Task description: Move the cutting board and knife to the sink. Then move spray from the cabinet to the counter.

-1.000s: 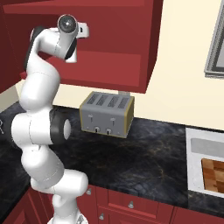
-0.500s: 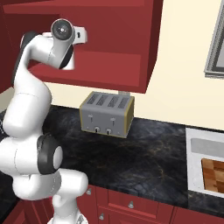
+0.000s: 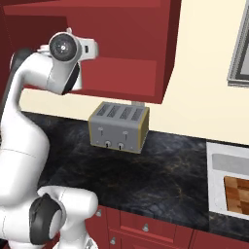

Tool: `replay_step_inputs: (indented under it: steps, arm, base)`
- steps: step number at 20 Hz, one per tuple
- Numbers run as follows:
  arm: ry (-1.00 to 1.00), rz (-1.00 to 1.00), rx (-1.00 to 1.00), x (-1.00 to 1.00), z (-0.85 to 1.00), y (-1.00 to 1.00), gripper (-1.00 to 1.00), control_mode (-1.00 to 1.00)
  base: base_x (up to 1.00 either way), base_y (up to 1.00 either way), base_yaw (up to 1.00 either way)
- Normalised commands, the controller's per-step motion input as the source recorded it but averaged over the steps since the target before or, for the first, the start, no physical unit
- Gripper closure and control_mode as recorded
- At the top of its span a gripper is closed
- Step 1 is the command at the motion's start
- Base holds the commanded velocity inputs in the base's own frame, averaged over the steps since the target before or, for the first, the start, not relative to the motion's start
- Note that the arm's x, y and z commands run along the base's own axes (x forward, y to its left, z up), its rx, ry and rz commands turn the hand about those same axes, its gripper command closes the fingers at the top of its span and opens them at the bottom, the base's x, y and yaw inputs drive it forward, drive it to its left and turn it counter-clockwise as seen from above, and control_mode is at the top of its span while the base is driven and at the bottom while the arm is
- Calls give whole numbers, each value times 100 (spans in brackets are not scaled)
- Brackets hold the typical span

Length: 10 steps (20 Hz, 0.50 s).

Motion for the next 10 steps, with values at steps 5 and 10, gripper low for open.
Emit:
replay_step_inputs:
  steps: [5,10]
  arm:
    - [0,-3,0,-100,0,-48,100,-100]
    - [0,-3,0,-100,0,-47,100,-100]
  base:
    - [0,0,0]
    - [0,0,0]
